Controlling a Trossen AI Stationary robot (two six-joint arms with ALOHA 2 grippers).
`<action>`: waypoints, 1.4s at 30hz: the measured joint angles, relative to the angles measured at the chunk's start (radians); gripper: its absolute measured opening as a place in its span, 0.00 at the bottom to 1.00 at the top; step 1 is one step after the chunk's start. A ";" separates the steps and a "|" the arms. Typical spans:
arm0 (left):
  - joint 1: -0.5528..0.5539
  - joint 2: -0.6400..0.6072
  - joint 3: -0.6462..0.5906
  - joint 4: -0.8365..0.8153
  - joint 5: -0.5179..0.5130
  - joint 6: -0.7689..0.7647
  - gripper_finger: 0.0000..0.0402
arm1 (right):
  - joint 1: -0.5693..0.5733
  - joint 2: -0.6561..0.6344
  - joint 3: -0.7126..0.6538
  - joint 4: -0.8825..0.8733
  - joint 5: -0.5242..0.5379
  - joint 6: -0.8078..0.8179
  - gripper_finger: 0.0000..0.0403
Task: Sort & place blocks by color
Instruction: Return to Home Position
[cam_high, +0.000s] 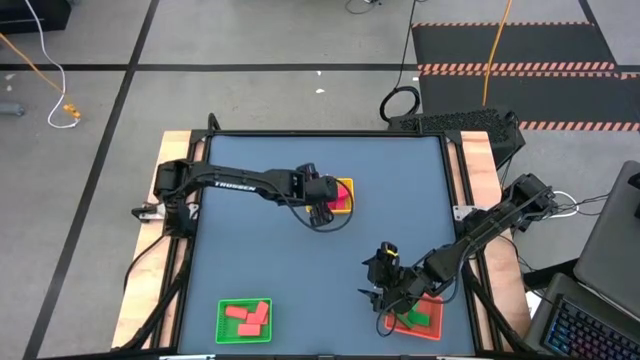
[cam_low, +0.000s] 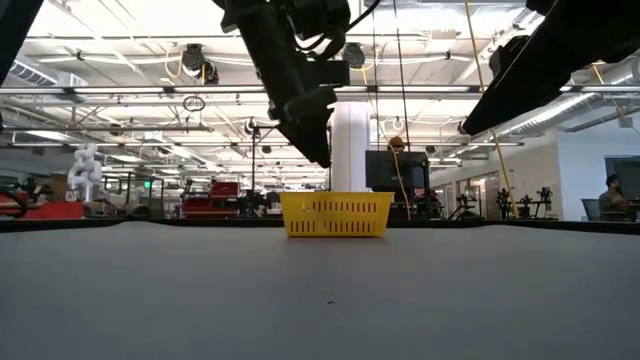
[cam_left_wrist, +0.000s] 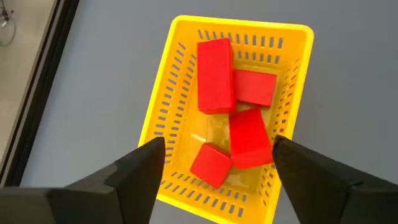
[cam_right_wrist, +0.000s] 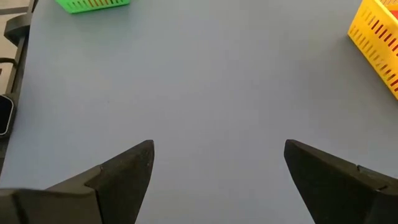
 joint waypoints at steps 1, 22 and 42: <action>0.000 0.000 0.000 -0.001 0.000 0.000 0.75 | 0.000 0.000 0.000 0.000 0.000 0.000 0.87; -0.277 -0.068 0.000 0.051 0.092 -0.123 0.40 | -0.006 0.000 0.000 -0.020 0.173 -0.065 0.87; -0.322 -0.570 -0.785 0.831 0.074 -0.197 0.14 | -0.274 -0.015 -0.052 -0.022 -0.058 -0.289 0.52</action>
